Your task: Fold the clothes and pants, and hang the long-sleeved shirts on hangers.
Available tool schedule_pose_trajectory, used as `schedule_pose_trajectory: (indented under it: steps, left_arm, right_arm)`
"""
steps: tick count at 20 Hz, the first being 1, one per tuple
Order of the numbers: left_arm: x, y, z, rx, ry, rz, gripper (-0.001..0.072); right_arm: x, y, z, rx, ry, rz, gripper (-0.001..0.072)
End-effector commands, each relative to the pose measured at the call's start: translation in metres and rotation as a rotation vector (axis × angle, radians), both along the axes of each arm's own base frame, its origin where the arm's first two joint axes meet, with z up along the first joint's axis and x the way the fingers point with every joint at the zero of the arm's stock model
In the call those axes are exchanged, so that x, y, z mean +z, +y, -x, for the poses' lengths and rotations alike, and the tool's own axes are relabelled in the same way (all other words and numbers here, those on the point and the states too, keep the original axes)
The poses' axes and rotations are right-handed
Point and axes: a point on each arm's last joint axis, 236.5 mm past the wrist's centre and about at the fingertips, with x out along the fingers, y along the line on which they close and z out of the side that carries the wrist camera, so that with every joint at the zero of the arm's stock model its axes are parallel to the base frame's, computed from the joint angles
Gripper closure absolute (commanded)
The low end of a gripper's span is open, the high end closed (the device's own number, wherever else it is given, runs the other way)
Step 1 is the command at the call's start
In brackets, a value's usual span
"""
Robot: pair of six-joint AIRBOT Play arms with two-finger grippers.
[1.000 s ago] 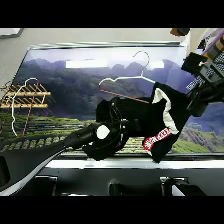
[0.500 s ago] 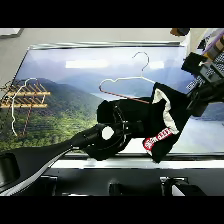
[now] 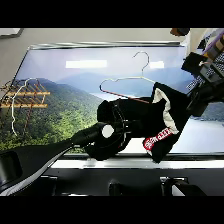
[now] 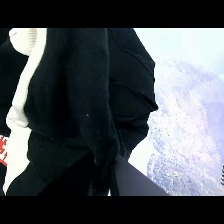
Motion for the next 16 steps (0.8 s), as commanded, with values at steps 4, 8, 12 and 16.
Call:
schedule_pose_trajectory:
  steps: [4, 8, 12, 16]
  left_arm:
    - [0.003, -0.012, 0.019, -0.024, 0.021, 0.018, 0.0441]
    - [-0.001, -0.014, 0.023, -0.030, 0.024, 0.014, 0.0439]
    - [-0.007, -0.014, 0.015, 0.024, 0.055, 0.029, 0.0478]
    - [-0.003, -0.012, 0.010, 0.031, 0.046, 0.033, 0.0671]
  right_arm:
    - [0.000, 0.000, 0.000, 0.001, -0.001, 0.001, 0.0666]
    - [0.000, 0.000, 0.000, 0.000, 0.000, 0.000, 0.0666]
    - [0.000, 0.000, 0.000, -0.015, 0.003, -0.009, 0.0665]
    - [0.000, 0.000, 0.001, -0.014, 0.006, -0.009, 0.0666]
